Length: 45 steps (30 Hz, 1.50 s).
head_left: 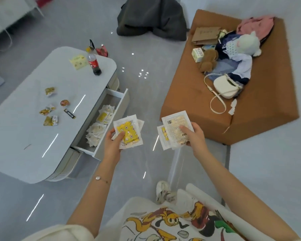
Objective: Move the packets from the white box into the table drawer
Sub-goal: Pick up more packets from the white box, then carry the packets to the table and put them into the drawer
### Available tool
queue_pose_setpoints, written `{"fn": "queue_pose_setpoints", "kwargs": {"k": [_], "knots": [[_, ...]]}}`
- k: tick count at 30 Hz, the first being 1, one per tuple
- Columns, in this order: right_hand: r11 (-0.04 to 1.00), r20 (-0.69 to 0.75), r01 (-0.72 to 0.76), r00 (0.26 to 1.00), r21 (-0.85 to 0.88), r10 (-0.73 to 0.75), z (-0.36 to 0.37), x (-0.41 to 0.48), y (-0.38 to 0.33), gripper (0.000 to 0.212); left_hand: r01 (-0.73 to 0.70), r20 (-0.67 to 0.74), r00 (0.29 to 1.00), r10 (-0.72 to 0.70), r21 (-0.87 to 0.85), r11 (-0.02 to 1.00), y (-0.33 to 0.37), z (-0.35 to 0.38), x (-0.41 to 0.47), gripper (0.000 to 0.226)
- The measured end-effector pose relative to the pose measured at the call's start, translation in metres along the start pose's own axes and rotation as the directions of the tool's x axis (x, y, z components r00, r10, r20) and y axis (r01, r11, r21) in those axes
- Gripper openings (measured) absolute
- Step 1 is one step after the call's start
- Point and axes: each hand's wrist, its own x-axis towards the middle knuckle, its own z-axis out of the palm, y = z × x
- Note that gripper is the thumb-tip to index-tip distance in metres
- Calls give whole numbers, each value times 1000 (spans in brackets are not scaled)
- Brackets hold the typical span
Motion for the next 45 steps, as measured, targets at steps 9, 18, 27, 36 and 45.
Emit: {"fn": "queue_pose_setpoints", "kwargs": {"k": [9, 18, 27, 36, 45], "knots": [[994, 240, -27, 969, -102, 51, 96, 111, -56, 21, -23, -291, 956, -30, -176, 984, 31, -37, 63, 41], [974, 409, -63, 900, -217, 149, 263, 217, -77, 20, -66, -473, 877, -88, -299, 952, 66, -105, 173, 24], [904, 492, -37, 829, -427, 267, 390, 308, -47, 23, 32, -568, 782, -256, -373, 927, 57, -157, 266, 37], [764, 563, 74, 722, -641, 402, 527, 470, 162, 19, 136, -619, 635, -462, -500, 855, -124, -233, 432, 32], [646, 547, 100, 639, -757, 542, 602, 561, 319, 22, 124, -699, 573, -428, -442, 888, -245, -292, 540, 42]]}}
